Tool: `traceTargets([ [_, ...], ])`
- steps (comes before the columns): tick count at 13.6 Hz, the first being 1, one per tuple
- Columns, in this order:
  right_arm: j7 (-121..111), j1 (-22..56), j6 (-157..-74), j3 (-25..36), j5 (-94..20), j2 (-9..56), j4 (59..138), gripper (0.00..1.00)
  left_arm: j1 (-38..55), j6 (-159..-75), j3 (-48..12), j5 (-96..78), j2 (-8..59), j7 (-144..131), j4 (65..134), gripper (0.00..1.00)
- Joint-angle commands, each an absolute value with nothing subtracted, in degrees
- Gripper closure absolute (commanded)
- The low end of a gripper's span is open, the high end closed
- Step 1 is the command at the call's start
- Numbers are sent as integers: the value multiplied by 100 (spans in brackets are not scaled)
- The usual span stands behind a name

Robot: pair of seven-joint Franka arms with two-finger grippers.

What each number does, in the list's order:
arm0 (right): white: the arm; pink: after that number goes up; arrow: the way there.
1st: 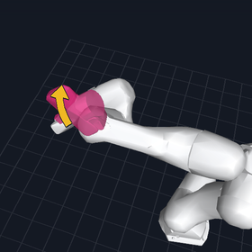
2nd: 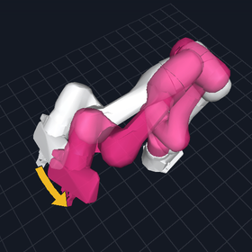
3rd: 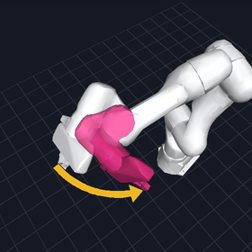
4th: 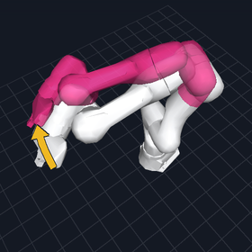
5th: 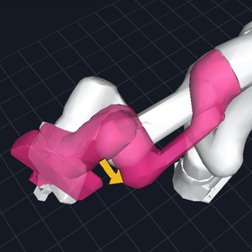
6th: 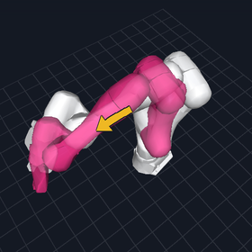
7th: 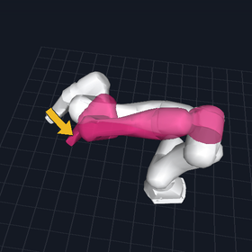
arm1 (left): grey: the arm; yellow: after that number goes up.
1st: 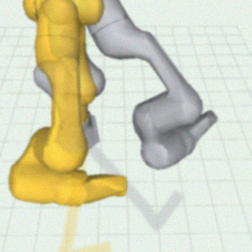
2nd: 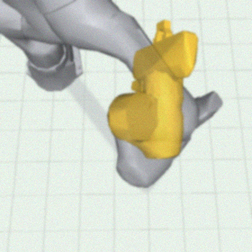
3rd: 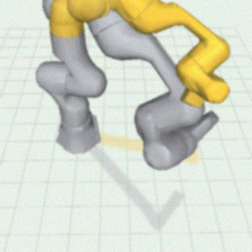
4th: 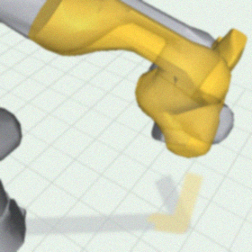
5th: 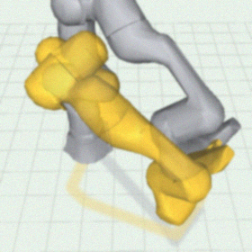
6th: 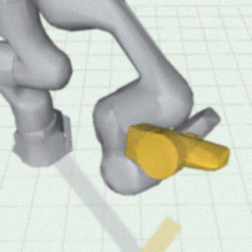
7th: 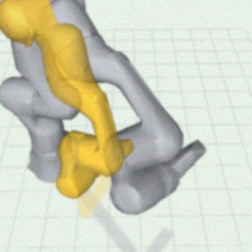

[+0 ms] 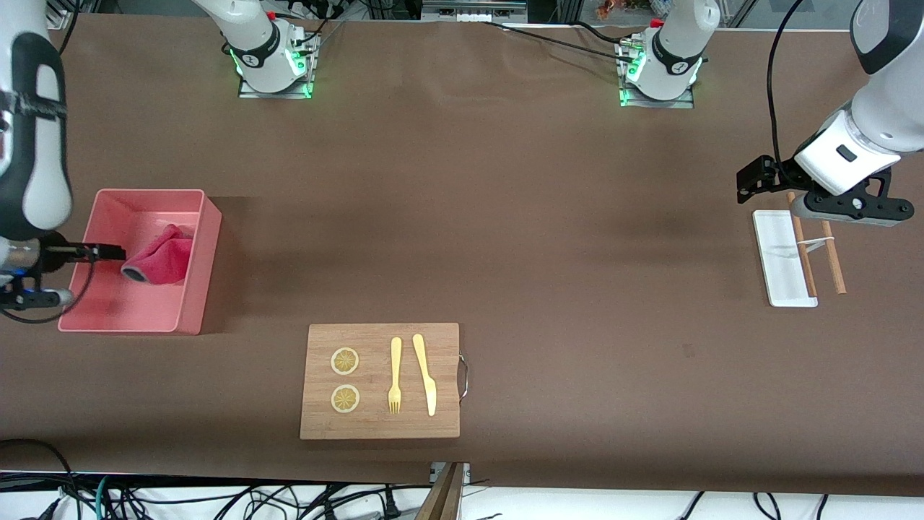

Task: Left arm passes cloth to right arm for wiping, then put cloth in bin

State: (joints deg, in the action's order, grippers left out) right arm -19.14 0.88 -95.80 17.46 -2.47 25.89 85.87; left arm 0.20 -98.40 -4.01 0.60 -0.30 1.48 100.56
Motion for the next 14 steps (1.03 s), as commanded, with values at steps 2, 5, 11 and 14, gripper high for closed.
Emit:
traceTargets([
  [2,-1934,158,-8597,1583,-290,2120,8051,0,0,-9853,-422,26,-35,272,10028,0],
  [5,-839,158,-8351,1126,-255,1583,8095,0,0,-9853,-422,26,-35,272,10028,0],
  [11,-474,158,-8121,343,-246,721,8288,0,9,-9853,-422,26,-35,272,10028,0],
  [14,-466,123,-8095,317,-237,361,8384,0,9,-9853,-431,26,-35,272,10028,0],
])
